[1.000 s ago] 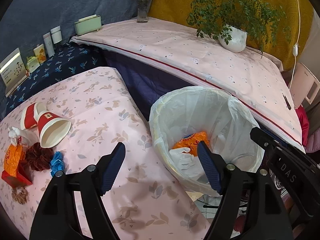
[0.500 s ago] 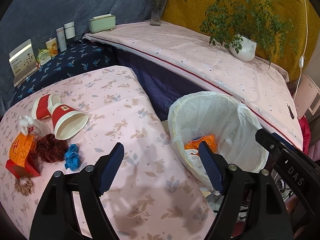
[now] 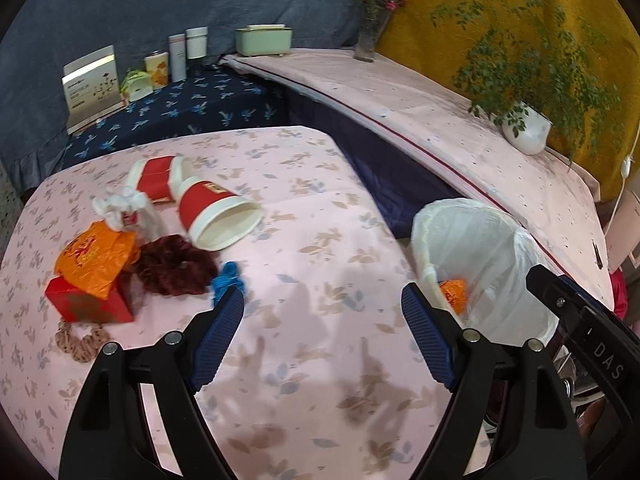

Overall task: Collect trash
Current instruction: 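Move both grippers back over the remaining trash on the table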

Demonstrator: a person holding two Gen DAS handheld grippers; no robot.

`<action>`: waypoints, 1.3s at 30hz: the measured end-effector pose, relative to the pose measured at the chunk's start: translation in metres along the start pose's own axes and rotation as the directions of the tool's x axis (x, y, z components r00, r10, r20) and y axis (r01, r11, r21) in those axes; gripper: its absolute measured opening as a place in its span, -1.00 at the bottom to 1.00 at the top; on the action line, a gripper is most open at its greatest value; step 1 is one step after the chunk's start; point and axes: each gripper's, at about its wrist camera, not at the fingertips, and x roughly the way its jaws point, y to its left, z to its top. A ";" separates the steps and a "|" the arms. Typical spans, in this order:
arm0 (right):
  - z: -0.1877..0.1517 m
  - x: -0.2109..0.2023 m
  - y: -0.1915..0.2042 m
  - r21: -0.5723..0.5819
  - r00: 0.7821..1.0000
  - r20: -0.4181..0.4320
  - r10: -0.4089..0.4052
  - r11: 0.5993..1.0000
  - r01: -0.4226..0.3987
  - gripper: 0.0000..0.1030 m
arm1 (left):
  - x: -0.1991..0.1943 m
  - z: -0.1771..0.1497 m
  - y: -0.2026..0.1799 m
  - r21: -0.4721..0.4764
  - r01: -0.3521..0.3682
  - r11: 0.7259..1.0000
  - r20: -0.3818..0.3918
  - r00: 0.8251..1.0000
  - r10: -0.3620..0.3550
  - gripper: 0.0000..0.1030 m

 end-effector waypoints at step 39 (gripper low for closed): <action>-0.047 0.025 0.166 -0.246 0.977 -0.146 0.158 0.951 -0.190 -0.05 | -0.009 -0.053 0.211 -0.329 -0.260 0.908 -0.111 0.965 0.237 0.49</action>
